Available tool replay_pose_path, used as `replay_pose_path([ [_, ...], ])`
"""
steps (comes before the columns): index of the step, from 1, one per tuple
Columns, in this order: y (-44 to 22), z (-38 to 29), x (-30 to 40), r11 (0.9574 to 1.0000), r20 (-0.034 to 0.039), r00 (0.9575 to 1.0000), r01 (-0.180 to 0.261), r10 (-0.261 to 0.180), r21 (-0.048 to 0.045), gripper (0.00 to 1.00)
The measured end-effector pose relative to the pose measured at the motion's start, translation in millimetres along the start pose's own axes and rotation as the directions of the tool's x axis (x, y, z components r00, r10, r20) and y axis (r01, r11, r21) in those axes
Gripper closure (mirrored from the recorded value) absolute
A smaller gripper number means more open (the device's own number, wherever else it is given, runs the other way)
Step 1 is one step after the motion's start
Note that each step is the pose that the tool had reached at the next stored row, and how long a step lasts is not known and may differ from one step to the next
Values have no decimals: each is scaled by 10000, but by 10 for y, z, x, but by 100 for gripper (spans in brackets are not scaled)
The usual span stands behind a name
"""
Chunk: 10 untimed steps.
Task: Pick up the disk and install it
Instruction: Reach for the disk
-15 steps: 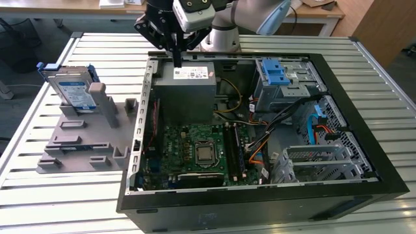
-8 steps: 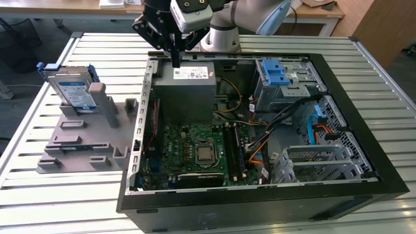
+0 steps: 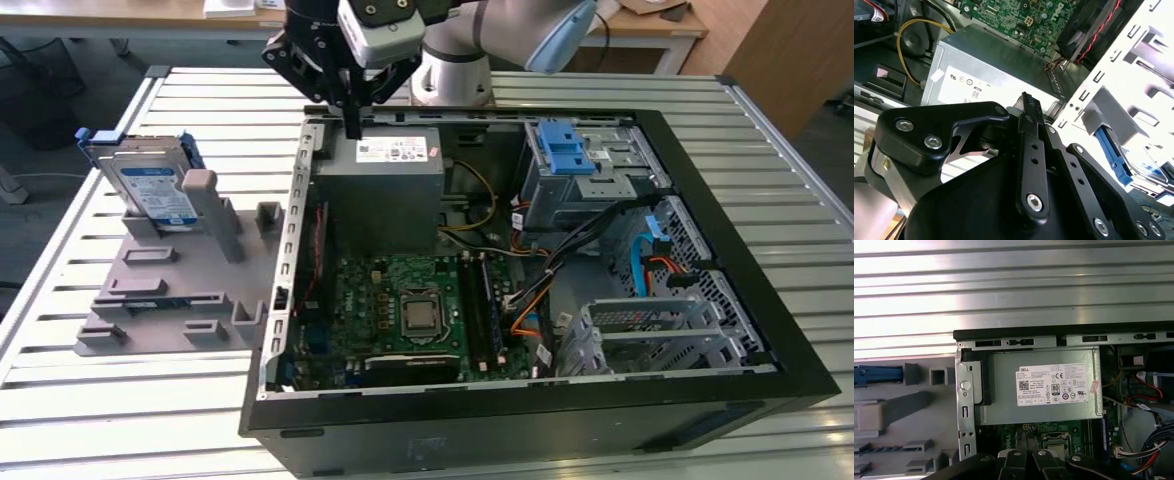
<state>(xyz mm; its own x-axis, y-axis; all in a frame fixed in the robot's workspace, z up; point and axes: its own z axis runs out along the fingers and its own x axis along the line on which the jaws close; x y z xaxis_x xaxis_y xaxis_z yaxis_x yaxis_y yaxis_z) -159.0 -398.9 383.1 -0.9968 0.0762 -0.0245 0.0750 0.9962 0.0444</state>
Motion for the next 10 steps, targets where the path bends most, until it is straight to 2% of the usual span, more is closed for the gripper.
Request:
replay_pose_path([
  [10,-5,8,66,10000,0,10000,0,0,0,89],
])
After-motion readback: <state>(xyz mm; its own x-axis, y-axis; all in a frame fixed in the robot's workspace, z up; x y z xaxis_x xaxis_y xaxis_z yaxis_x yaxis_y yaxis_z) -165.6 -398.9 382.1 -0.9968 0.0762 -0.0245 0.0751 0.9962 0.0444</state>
